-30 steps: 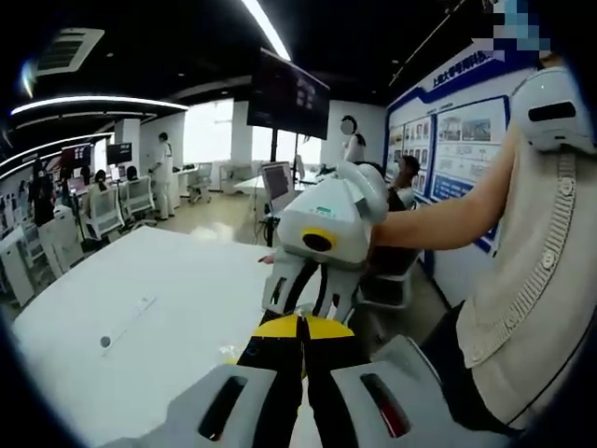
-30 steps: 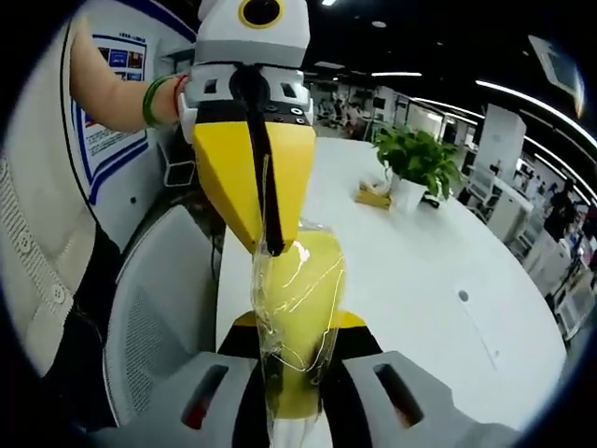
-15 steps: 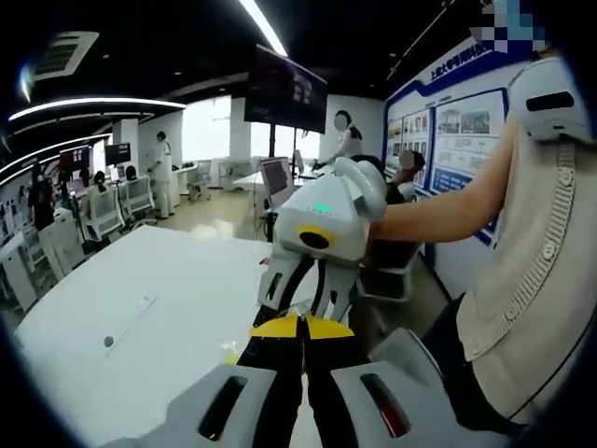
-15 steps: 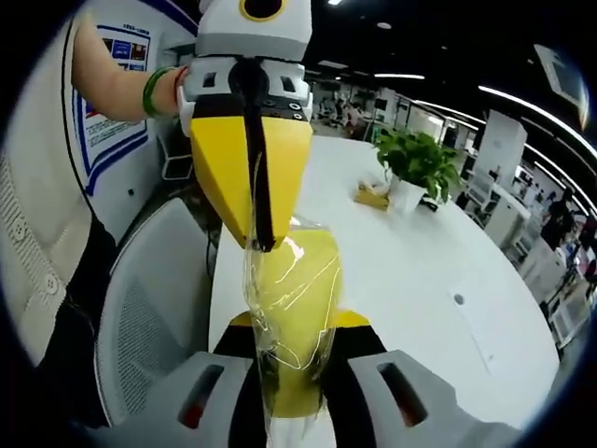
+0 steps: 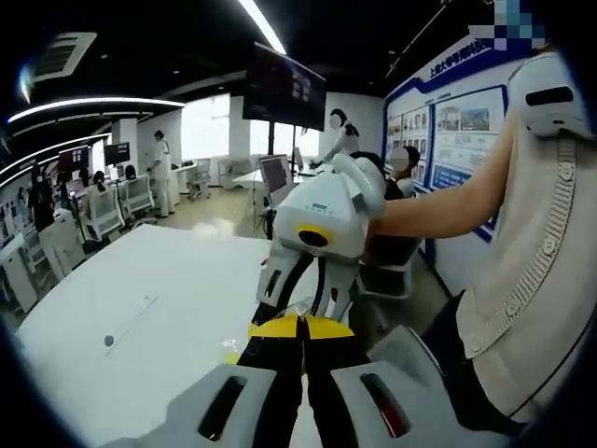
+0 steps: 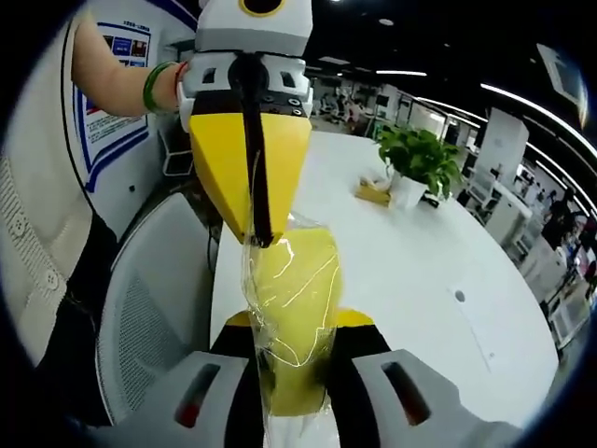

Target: Compare the silicone blocks by pressing each to a similar depth, holding the contact briefly, and releasing to observe deformation and rebound differences across the visible hardness samples.

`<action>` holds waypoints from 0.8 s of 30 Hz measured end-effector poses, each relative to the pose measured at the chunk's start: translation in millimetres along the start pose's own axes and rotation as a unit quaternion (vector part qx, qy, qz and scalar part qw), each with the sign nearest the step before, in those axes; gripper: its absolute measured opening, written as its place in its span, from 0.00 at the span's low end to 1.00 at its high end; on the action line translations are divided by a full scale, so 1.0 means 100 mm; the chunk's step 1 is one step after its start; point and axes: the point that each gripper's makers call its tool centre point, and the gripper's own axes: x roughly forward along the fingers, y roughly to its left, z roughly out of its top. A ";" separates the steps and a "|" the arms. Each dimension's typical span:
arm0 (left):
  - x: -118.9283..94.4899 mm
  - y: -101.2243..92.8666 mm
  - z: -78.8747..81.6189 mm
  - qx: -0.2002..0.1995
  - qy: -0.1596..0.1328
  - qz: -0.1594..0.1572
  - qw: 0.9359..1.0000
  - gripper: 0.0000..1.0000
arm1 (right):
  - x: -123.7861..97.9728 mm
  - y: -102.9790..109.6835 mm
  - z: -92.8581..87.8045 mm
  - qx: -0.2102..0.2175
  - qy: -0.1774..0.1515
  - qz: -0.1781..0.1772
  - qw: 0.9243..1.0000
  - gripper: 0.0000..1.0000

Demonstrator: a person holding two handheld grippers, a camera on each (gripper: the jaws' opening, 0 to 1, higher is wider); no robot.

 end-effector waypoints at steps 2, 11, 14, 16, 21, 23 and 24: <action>0.00 0.00 -0.01 -0.001 0.000 0.001 1.000 0.00 | 0.00 0.00 0.00 0.001 0.000 0.001 1.000 0.17; 0.00 0.09 -0.07 -0.043 0.002 0.019 0.999 0.00 | 0.04 0.03 -0.06 0.019 0.007 0.008 1.000 0.20; -0.01 0.11 -0.06 -0.045 -0.003 0.022 0.999 0.00 | 0.04 0.02 -0.05 0.028 0.001 0.008 1.000 0.21; -0.01 0.12 -0.06 -0.047 -0.005 0.023 0.999 0.00 | 0.04 0.01 -0.05 0.033 -0.001 0.007 0.999 0.22; -0.02 0.11 -0.07 -0.093 -0.011 0.023 0.995 0.00 | 0.05 0.00 -0.04 0.038 -0.006 0.002 0.999 0.24; -0.03 0.15 -0.07 -0.087 -0.017 0.028 0.996 0.00 | 0.05 0.01 -0.04 0.039 -0.011 -0.001 0.999 0.27; -0.04 0.15 -0.07 -0.085 -0.019 0.032 0.996 0.00 | 0.05 0.01 -0.04 0.041 -0.012 -0.002 0.999 0.28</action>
